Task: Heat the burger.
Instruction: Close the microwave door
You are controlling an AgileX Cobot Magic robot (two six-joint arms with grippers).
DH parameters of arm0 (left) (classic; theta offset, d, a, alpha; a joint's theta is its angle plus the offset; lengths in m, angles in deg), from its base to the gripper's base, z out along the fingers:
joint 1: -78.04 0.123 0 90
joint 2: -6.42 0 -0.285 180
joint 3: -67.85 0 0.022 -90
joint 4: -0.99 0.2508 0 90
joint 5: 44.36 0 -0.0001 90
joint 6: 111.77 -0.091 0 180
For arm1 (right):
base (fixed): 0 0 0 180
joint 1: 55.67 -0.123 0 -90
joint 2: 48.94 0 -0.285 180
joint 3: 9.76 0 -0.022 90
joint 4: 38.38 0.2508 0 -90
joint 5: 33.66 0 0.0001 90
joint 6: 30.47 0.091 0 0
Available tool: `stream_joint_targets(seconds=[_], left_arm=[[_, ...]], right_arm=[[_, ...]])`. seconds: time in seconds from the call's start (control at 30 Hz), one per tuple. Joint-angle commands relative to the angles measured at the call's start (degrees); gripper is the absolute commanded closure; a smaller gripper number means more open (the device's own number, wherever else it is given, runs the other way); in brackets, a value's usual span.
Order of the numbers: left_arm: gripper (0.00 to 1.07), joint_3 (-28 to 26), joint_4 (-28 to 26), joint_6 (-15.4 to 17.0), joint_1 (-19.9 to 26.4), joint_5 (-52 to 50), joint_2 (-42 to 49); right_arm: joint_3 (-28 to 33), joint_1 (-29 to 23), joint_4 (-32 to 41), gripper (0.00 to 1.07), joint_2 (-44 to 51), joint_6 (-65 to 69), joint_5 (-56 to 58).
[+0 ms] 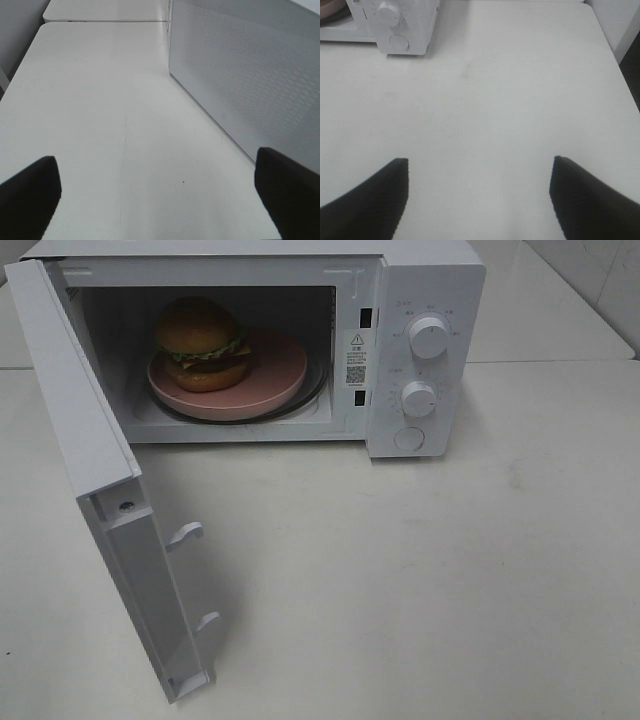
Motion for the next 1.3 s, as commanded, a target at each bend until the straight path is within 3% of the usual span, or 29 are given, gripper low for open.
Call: stream_joint_targets(seconds=[0.03, 1.3], left_arm=[[0.06, 0.17, 0.23, 0.23, -0.34, -0.52, 1.43], [0.06, 0.17, 0.29, 0.23, -0.34, -0.52, 1.15]], right_arm=[[0.06, 0.52, 0.17, 0.33, 2.46, -0.06, -0.63], [0.06, 0.52, 0.06, 0.33, 2.46, 0.11, -0.63]])
